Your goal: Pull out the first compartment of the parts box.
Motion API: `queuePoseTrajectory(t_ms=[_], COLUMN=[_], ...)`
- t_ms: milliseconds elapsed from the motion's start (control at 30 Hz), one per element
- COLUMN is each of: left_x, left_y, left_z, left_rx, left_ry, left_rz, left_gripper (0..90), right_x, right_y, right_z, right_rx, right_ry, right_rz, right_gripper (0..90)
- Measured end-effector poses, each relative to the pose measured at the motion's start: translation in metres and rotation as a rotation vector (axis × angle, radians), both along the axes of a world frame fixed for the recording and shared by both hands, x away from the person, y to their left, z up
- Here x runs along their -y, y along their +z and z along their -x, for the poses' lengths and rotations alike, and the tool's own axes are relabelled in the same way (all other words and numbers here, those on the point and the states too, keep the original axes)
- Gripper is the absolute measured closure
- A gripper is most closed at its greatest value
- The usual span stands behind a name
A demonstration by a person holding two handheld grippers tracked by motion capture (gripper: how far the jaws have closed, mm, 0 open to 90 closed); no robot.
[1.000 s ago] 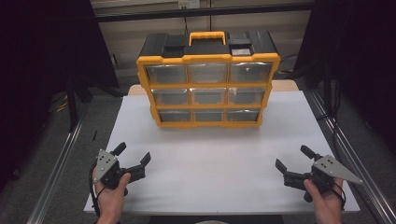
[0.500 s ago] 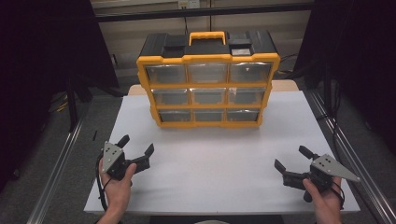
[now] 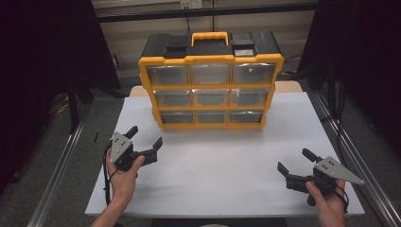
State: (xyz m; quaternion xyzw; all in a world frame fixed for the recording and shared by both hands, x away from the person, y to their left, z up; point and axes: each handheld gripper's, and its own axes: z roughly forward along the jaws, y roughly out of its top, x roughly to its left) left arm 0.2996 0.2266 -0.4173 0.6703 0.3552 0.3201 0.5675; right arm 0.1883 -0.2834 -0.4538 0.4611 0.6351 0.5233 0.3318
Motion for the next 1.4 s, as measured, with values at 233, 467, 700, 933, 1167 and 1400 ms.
queuePoseTrajectory(t_ms=[233,467,700,933,1167,1400], left_x=[0.009,0.017,0.019,0.021,0.029,0.037], left_y=[0.032,0.051,0.063,0.071,0.085,0.093], left_z=[-0.012,-0.028,-0.033,-0.040,-0.047,-0.055], left_rx=[0.111,0.142,0.239,0.291,0.360,0.380], left_ry=[-0.018,-0.016,0.027,0.047,0.038,0.055], left_rz=[-0.114,-0.132,-0.160,-0.201,-0.299,-0.434], left_gripper=[2.6,2.8,3.5,3.8,3.2,4.6], right_x=[0.001,-0.001,-0.001,-0.003,-0.002,-0.001], right_y=[0.000,0.000,0.001,0.002,0.002,0.002], right_z=[0.002,0.001,0.003,0.003,0.003,0.003], right_rx=[-0.008,0.003,0.013,0.020,0.018,0.017], right_ry=[0.006,0.016,0.019,0.026,0.027,0.019], right_rz=[-0.001,-0.002,0.000,0.003,0.005,-0.005], right_gripper=[0.5,1.2,1.0,1.2,1.1,0.9])
